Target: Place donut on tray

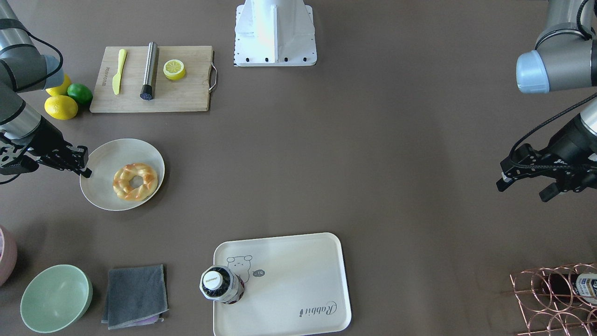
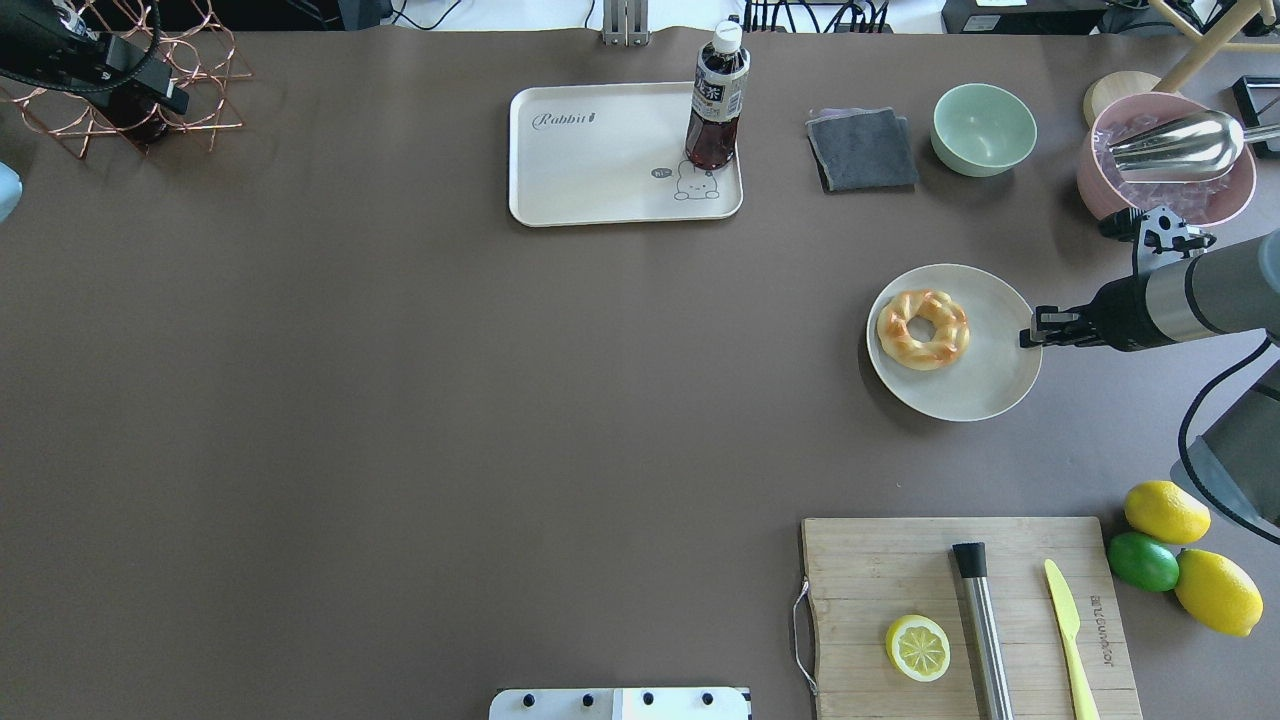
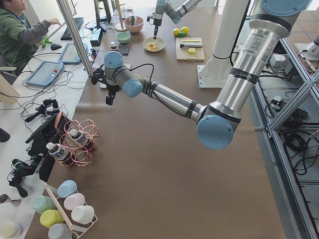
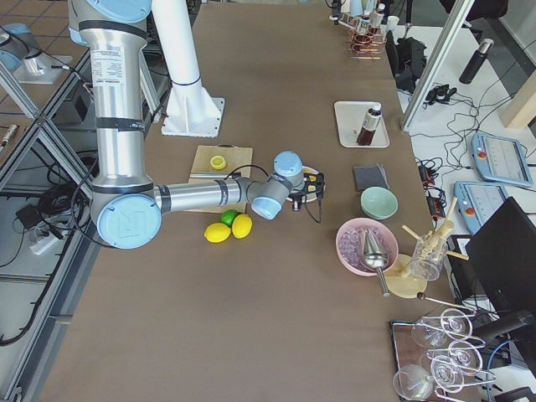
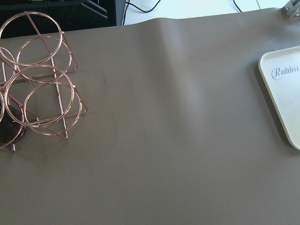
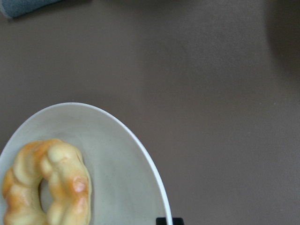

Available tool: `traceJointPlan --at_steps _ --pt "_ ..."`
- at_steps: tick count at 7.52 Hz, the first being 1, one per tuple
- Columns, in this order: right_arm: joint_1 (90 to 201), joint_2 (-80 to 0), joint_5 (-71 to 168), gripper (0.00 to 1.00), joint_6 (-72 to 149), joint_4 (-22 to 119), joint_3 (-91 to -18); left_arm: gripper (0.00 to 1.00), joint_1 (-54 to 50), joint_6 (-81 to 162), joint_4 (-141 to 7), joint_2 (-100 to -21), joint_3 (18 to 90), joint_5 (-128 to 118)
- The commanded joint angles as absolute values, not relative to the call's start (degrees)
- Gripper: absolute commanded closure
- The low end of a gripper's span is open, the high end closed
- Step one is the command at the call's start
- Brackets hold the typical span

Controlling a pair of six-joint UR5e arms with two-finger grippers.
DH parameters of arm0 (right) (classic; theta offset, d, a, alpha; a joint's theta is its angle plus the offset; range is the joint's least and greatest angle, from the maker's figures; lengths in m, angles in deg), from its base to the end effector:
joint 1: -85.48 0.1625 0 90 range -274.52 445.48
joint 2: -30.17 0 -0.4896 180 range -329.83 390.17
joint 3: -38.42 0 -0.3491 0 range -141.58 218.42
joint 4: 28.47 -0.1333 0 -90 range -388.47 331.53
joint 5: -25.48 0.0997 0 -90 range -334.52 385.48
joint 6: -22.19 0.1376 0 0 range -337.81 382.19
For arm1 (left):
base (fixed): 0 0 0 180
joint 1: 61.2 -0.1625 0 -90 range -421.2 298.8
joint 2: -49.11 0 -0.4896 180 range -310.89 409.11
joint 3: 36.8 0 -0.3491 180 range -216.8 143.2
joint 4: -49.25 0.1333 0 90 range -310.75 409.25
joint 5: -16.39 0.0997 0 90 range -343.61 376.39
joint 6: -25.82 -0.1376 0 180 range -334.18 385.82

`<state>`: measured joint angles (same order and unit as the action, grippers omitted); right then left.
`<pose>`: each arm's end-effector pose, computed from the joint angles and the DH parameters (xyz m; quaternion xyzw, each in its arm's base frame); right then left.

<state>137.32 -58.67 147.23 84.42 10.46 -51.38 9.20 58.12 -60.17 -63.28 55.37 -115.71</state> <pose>-0.2688 -0.4406 0.6395 0.0812 -0.4815 0.0629 0.8704 0.1782 -0.6229 0.4743 0.1685 0.4524 0.0380 0.8749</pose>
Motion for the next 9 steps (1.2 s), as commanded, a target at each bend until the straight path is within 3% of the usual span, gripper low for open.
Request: traceJointPlan --at_steps 1,3,7,9 --pt "141.98 -58.25 154.22 1.00 84.42 15.62 -58.31 0.01 9.11 60.61 -60.18 -63.65 55.48 -115.80" --pt "142.00 -51.97 154.15 1.00 85.55 25.35 -63.08 0.01 8.59 64.99 -60.26 -64.97 55.22 -116.14" --pt "132.88 -27.90 145.49 1.00 102.24 42.76 -62.31 0.01 2.28 80.71 -60.70 -69.79 55.74 -116.32" --pt "128.22 -18.13 138.89 1.00 109.00 48.16 -59.16 0.02 -3.42 93.43 -69.88 -69.98 55.66 -116.32"
